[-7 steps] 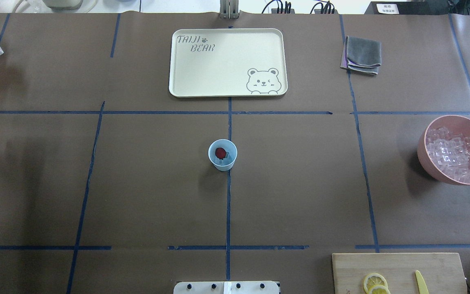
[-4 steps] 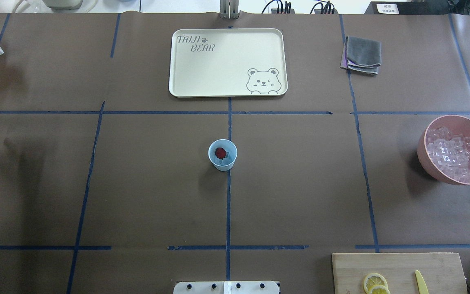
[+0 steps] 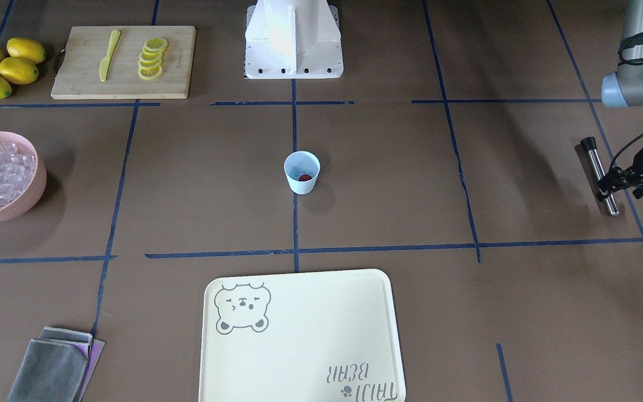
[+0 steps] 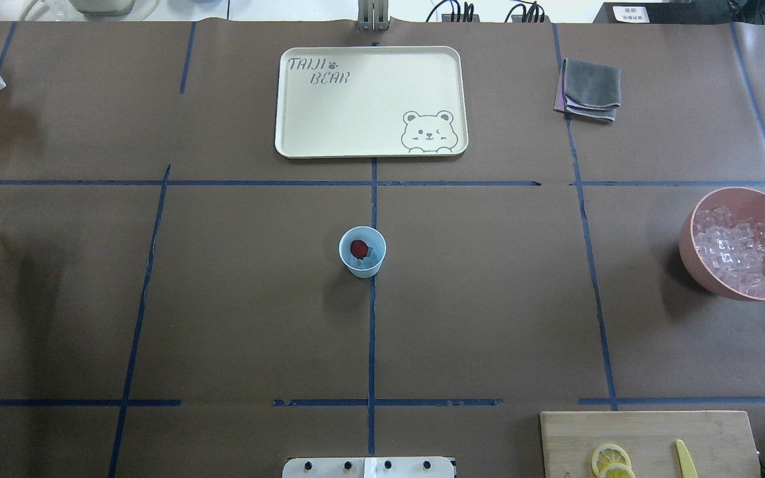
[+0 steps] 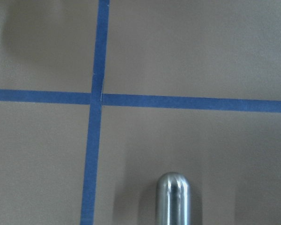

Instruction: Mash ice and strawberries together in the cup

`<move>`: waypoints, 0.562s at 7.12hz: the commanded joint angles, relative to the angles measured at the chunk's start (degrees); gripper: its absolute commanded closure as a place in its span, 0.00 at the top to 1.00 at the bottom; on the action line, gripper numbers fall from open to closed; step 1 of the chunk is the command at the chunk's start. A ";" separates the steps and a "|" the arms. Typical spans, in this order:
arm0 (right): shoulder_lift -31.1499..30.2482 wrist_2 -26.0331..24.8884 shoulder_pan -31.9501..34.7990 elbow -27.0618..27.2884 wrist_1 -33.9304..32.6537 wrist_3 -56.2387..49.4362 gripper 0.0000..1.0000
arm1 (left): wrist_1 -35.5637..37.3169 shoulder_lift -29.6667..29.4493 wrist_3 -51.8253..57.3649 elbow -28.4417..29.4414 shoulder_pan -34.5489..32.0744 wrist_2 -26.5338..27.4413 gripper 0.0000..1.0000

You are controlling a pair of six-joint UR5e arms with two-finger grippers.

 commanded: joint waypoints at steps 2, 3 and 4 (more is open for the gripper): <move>0.09 0.00 0.00 -0.05 0.01 0.00 1.00 | -1.23 0.32 -0.21 0.04 1.78 0.01 1.00; 0.00 0.00 0.00 -0.05 0.01 0.00 1.00 | -1.23 0.32 -0.12 0.04 1.79 0.09 1.00; 0.09 0.00 0.00 -0.05 -0.08 0.00 1.00 | -1.23 0.40 -0.12 0.04 1.79 0.01 0.92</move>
